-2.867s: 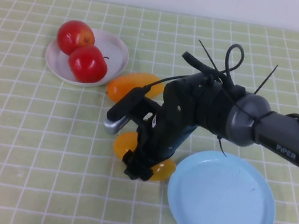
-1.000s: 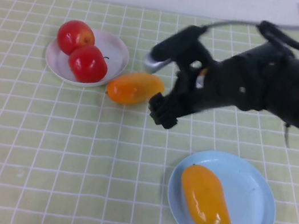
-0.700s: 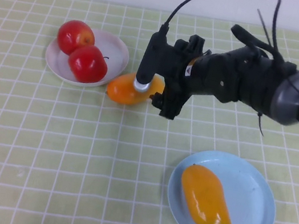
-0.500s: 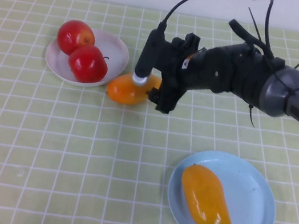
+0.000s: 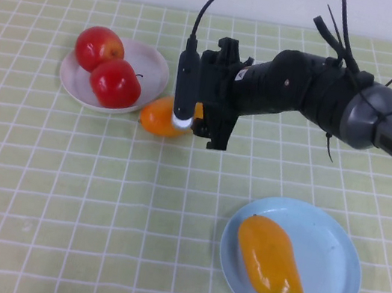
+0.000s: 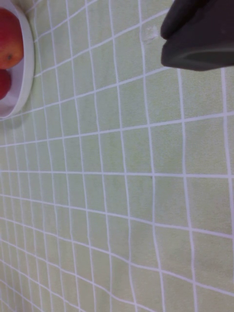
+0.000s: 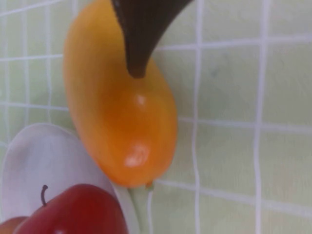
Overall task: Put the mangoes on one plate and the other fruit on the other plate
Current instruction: Put another type of fruit in the right plate
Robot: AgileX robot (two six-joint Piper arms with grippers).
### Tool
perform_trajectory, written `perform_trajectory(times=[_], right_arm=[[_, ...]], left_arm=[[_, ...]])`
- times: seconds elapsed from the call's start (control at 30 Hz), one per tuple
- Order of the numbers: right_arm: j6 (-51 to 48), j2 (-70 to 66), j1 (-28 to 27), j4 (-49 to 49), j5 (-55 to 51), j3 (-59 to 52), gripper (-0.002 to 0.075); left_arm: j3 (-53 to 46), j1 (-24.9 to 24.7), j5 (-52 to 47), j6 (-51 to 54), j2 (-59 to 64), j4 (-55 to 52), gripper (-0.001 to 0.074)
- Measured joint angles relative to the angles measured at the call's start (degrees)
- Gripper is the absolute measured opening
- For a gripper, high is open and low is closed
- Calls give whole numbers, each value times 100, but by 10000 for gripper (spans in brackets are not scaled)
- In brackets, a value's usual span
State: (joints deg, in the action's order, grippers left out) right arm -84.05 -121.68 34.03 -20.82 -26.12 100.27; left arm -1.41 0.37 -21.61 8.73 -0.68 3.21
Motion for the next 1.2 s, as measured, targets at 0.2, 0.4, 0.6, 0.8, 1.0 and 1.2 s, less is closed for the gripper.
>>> perform_trajectory(times=[0.2,0.4,0.6,0.8,1.0,1.2], right_arm=[[-706,-319,-65,-271,298,13,575],[-1647,-548,-117,-1033,349,13,575],[-2415,-668,-140,-2140,585,157,575],[-2509,-790,-178,-3132,742,298,575],[-2521,-897,-178,-3498,644,345,575],[-2521,-1055,-178,-3560,382,345,575]], left_arm=[[0,0,0,0,0,0,-1],[0,0,0,0,0,0,-1],[0,0,0,0,0,0,-1],[0,0,0,0,0,0,-1],[0,0,0,0,0,0,-1],[0,0,0,0,0,0,-1]])
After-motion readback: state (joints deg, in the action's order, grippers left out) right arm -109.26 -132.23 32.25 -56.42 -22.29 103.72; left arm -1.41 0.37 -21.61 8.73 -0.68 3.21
